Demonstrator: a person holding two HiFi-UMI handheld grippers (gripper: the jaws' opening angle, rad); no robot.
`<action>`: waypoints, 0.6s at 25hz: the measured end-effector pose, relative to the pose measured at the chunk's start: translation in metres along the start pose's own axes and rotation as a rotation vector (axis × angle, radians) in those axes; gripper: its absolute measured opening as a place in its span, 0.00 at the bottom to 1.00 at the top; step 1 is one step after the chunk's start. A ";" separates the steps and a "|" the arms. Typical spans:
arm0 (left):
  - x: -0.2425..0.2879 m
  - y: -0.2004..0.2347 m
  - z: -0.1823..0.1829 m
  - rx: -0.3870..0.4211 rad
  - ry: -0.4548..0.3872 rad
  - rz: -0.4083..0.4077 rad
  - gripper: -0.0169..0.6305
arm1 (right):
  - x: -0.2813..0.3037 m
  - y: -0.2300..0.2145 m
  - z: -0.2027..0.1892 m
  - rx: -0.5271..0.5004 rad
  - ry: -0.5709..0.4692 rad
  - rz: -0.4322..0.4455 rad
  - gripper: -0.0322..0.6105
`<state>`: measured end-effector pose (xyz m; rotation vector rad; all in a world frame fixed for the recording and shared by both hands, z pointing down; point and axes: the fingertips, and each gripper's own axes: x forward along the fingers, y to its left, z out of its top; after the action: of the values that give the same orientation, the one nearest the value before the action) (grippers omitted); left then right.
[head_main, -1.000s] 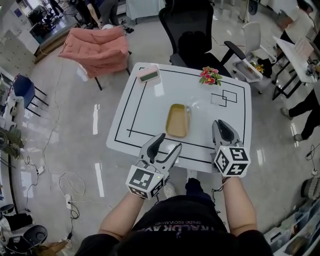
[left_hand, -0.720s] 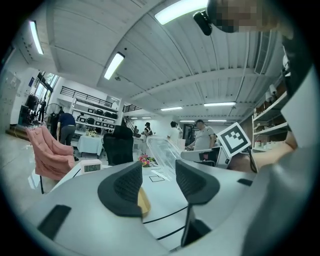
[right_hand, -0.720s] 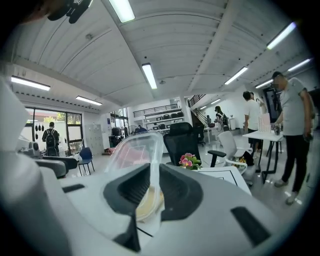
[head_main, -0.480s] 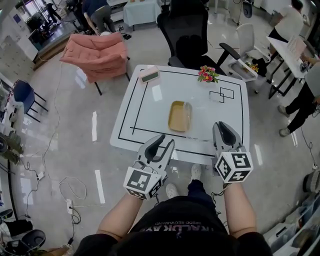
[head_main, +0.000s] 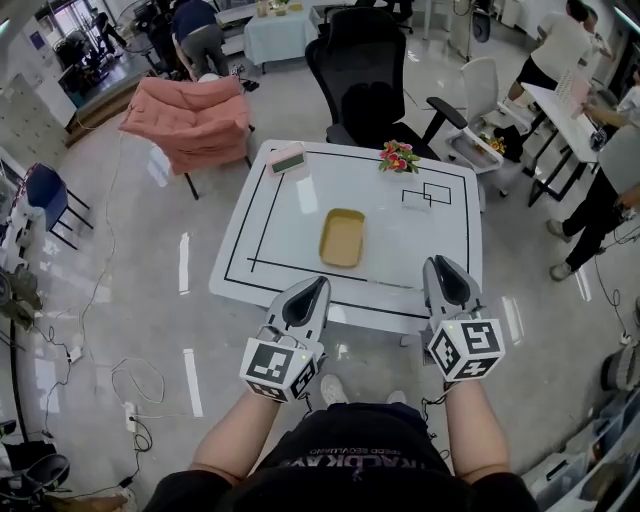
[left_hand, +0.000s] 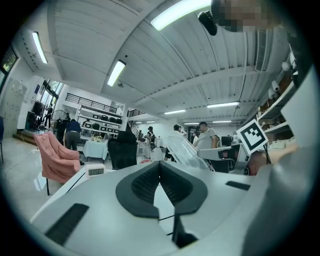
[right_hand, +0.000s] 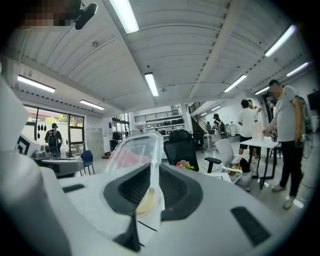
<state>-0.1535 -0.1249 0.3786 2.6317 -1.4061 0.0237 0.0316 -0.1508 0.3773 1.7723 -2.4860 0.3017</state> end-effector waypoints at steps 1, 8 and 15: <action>0.002 -0.006 -0.001 0.000 0.003 0.008 0.03 | -0.004 -0.005 -0.001 0.002 0.002 0.007 0.14; 0.010 -0.058 -0.015 -0.013 0.022 0.075 0.03 | -0.032 -0.036 -0.008 0.005 0.020 0.086 0.14; 0.005 -0.107 -0.027 -0.024 0.032 0.143 0.03 | -0.062 -0.059 -0.016 0.005 0.032 0.158 0.13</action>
<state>-0.0611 -0.0666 0.3913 2.4951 -1.5709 0.0653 0.1070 -0.1086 0.3889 1.5617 -2.6098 0.3428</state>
